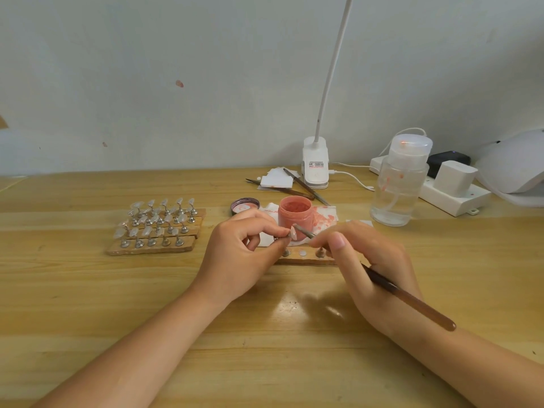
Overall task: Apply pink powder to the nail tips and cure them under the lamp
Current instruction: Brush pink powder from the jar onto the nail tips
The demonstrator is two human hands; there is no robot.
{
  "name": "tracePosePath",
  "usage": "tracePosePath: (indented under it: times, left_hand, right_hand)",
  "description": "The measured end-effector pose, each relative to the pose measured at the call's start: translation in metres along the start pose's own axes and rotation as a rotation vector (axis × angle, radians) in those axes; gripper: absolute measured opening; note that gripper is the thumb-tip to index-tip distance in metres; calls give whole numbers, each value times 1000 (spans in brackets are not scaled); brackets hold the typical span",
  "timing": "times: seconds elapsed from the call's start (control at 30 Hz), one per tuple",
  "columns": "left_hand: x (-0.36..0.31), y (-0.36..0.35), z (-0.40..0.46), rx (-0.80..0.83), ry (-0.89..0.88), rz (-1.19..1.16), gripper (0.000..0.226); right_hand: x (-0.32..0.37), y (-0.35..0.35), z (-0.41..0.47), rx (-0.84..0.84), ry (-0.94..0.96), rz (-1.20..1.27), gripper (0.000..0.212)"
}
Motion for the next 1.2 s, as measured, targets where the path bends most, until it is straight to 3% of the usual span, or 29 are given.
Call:
tracePosePath:
  times: [0.13, 0.27, 0.43, 0.53, 0.67, 0.83, 0.9, 1.0, 1.13, 1.2]
  left_hand:
    - [0, -1, 0, 6, 13, -5, 19]
    - [1, 0, 1, 4, 14, 9, 35]
    - [1, 0, 1, 9, 29, 11, 25]
    - [1, 0, 1, 5, 19, 35, 28]
    - [3, 1, 1, 5, 37, 41, 33]
    - [0, 1, 1, 4, 4, 44, 30]
    - [0, 1, 1, -1, 8, 39, 30]
    - [1, 1, 2, -9, 16, 49, 26]
    - [-1, 0, 1, 7, 11, 30, 6]
    - [-1, 0, 1, 14, 30, 15, 4]
  right_hand:
    - [-2, -2, -2, 25, -26, 34, 57]
    - [-1, 1, -1, -6, -20, 3, 44]
    - [-3, 0, -3, -15, -61, 60, 52]
    - [-2, 2, 0, -33, -55, 11, 34]
    - [-9, 1, -5, -30, -134, 136, 46]
    - [-4, 1, 0, -22, -87, 66, 31]
    - [-7, -3, -2, 17, -129, 129, 38]
    - [-7, -2, -4, 8, -131, 191, 52]
    - [-3, 4, -2, -47, -71, 146, 51]
    - [-3, 6, -2, -61, -84, 127, 41]
Point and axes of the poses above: each hand's wrist, its own z-axis towards the middle knuckle, its own y-axis out of the back of the hand, x = y × z, the point moved 7 cm from there along z, towards the middle knuckle, and after that the axes turned 10 degrees about y, right-handed, at the moved point
